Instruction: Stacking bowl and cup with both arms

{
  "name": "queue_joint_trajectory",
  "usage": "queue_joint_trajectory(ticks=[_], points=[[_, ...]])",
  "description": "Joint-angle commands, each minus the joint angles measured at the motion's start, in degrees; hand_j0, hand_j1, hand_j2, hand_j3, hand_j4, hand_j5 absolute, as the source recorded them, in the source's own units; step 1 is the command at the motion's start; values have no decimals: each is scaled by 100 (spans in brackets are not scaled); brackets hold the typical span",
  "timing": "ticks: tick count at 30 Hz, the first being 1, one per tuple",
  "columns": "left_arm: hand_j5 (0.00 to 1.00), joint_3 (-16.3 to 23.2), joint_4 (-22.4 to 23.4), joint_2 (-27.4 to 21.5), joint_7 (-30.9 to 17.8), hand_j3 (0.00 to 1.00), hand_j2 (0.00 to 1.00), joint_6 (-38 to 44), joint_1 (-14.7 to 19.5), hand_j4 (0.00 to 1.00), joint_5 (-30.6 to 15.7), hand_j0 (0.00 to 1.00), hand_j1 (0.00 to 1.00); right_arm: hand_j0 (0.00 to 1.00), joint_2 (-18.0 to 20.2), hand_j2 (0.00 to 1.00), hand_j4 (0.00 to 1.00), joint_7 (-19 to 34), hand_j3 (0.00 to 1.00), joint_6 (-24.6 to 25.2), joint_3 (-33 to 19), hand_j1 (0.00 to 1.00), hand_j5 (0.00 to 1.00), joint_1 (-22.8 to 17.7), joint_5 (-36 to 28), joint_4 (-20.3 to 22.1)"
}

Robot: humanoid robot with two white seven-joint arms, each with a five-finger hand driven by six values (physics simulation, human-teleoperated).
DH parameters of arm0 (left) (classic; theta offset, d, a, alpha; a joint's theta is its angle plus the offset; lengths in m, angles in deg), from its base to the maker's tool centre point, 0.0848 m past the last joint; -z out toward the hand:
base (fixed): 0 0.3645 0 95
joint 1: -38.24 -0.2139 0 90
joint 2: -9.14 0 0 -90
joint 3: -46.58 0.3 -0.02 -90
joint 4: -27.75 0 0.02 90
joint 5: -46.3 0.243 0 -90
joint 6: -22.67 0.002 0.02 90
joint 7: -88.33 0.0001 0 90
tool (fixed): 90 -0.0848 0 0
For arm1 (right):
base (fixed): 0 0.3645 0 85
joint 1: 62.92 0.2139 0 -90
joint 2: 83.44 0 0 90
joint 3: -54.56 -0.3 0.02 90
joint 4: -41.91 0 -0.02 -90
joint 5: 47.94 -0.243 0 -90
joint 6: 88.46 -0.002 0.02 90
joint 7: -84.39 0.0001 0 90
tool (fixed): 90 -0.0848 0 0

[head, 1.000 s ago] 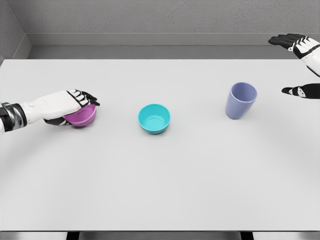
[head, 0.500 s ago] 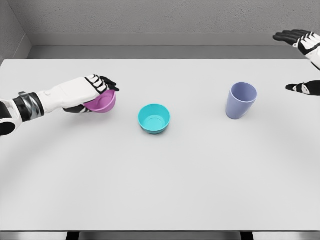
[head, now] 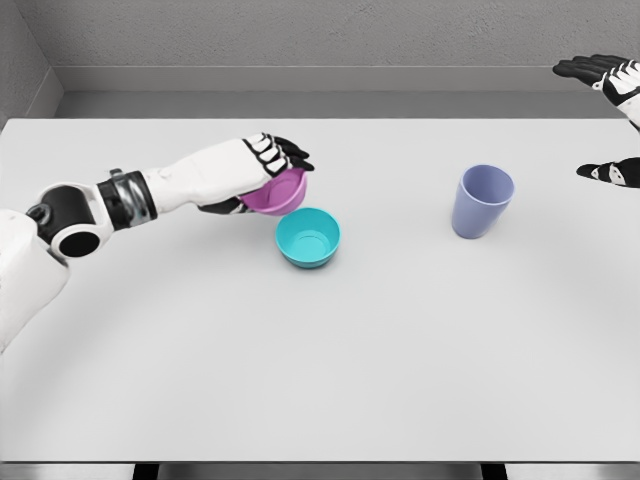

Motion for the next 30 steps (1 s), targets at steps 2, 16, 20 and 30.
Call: queue_joint_trajectory(ticks=[2,16,20,30], points=[[55,198,-36,171,-42,55,55,10,18,55,22,55,55,100,11,100,100,-3,100,0,1,100,100,0,-28,6],[59,532,-89,136,-42,59,59,10,53,59,294,59,59,100,2,100,100,-3,100,0,-8,100,100,0,-28,6],[69,532,-89,127,-42,69,69,10,53,69,294,69,69,100,2,100,100,-3,100,9,1,100,100,0,-28,6],[100,532,-89,145,-42,100,100,10,53,100,294,100,100,100,20,100,100,-3,100,0,-8,100,100,0,-28,6]])
